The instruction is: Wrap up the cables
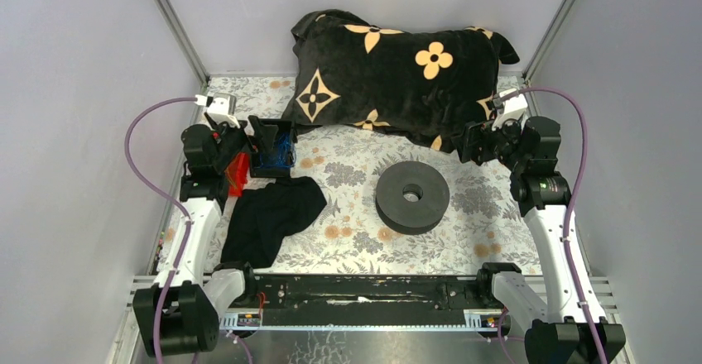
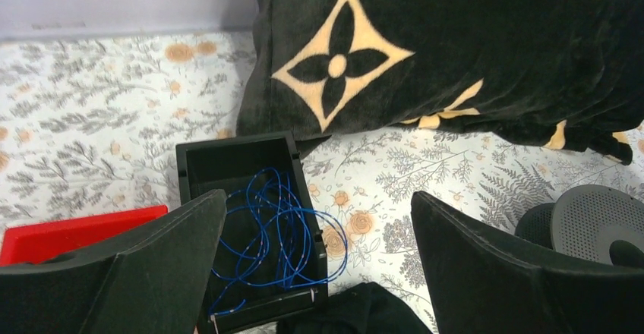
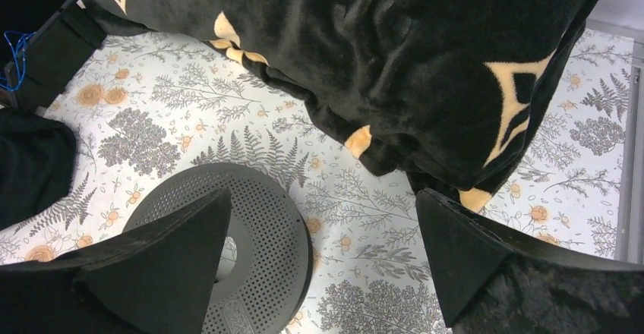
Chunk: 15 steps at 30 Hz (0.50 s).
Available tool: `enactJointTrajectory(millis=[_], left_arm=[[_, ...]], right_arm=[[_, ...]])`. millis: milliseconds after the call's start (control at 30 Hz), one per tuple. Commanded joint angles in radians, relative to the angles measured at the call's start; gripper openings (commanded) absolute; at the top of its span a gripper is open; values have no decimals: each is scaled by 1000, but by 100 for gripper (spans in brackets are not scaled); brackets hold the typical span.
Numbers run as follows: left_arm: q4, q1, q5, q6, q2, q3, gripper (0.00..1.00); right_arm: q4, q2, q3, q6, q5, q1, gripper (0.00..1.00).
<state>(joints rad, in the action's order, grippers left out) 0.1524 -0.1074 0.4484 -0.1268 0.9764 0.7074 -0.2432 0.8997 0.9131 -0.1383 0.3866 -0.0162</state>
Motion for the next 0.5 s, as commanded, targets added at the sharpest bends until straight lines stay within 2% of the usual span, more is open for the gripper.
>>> enactJointTrajectory(millis=[0, 100, 167, 300, 467], left_arm=[[-33, 3, -40, -30, 68, 65, 96], [-70, 44, -95, -6, 128, 88, 92], [-106, 109, -151, 41, 174, 102, 91], [-167, 262, -373, 117, 282, 150, 95], [-206, 358, -552, 196, 394, 219, 94]], right_arm=[[-6, 11, 65, -19, -26, -7, 99], [3, 16, 45, -10, -46, -7, 99], [28, 8, 4, -5, -19, -7, 99], [39, -8, -32, -9, 7, -7, 99], [42, 5, -40, -6, 38, -7, 99]])
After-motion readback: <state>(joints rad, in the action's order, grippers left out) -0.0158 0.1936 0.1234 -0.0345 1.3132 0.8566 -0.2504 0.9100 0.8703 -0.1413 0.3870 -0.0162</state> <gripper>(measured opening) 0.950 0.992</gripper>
